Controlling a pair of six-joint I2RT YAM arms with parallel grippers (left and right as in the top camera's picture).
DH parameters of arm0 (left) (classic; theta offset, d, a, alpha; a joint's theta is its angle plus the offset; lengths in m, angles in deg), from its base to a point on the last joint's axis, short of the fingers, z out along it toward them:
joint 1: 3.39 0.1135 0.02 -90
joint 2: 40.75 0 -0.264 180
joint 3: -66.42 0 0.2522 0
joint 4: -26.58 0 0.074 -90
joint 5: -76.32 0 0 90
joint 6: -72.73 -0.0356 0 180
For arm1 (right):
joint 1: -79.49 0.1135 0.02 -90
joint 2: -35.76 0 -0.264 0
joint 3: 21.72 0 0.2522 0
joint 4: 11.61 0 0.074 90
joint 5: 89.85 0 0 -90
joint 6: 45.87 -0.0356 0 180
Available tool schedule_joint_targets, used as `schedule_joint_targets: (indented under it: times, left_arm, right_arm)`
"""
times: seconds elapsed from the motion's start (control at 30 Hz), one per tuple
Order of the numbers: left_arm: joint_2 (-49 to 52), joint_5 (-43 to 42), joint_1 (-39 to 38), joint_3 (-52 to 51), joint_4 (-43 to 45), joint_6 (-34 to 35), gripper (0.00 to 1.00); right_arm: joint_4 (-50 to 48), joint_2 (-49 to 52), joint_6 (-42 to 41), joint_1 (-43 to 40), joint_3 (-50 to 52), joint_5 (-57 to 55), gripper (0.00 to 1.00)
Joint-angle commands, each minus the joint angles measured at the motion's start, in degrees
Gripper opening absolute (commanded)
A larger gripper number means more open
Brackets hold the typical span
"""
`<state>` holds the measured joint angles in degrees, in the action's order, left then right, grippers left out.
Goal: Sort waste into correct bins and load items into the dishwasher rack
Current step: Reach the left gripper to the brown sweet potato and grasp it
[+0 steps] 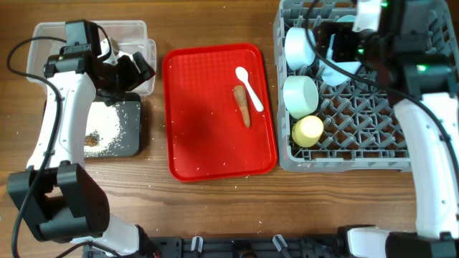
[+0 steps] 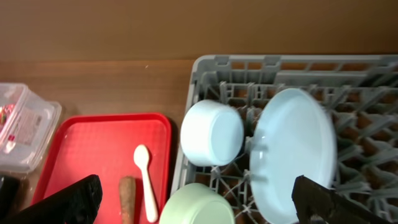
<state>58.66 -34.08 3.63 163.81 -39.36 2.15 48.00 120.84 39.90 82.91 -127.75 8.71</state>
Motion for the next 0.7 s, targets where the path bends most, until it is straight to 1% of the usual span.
schedule_joint_targets:
  times: [0.0, 0.13, 0.23, 0.3, 0.4, 0.5, 0.57, 0.6, 0.63, 0.67]
  left_arm:
    - [-1.01, -8.09, -3.15, 1.07, 2.36, 4.28, 1.0]
    - [-0.72, -7.13, -10.14, 1.07, 5.9, 5.07, 1.0]
    - [0.07, -0.22, -17.46, 1.07, 8.26, 5.4, 1.0]
    - [1.2, 6.36, -23.3, 1.07, 9.53, 8.07, 1.0]
    - [3.06, 11.26, -29.53, 1.07, 11.32, 8.52, 1.0]
    - [7.32, 17.0, -36.37, 1.07, 15.04, 8.59, 1.0]
    - [9.77, 20.46, -38.38, 1.07, 16.37, 11.34, 0.99]
    - [12.02, 22.64, -39.15, 1.07, 16.63, 15.61, 0.99]
    - [13.7, 22.62, -39.17, 1.07, 16.63, 20.17, 0.97]
    - [14.45, 22.64, -39.17, 1.07, 16.83, 21.57, 0.96]
  right_arm:
    - [0.44, -0.87, -0.79, -0.31, 0.04, 0.94, 1.0]
    - [0.35, -0.87, -0.83, -0.28, 0.04, 0.96, 1.0]
    - [0.35, -0.87, -0.26, -0.28, 0.04, 0.92, 1.0]
    - [0.39, -0.87, -0.26, -0.28, 0.04, 0.42, 1.0]
    - [0.52, -0.87, -0.26, -0.28, 0.04, 0.31, 1.0]
    - [1.18, -0.87, -0.24, -0.28, 0.04, 0.09, 1.0]
    - [1.42, -0.87, -0.17, -0.28, 0.04, -0.22, 1.0]
    - [1.79, -0.87, -0.22, -0.28, 0.04, -1.73, 1.0]
    - [2.08, -0.87, -0.24, -0.28, 0.04, -2.56, 1.0]
    - [2.19, -0.87, -0.24, -0.28, 0.04, -2.54, 1.0]
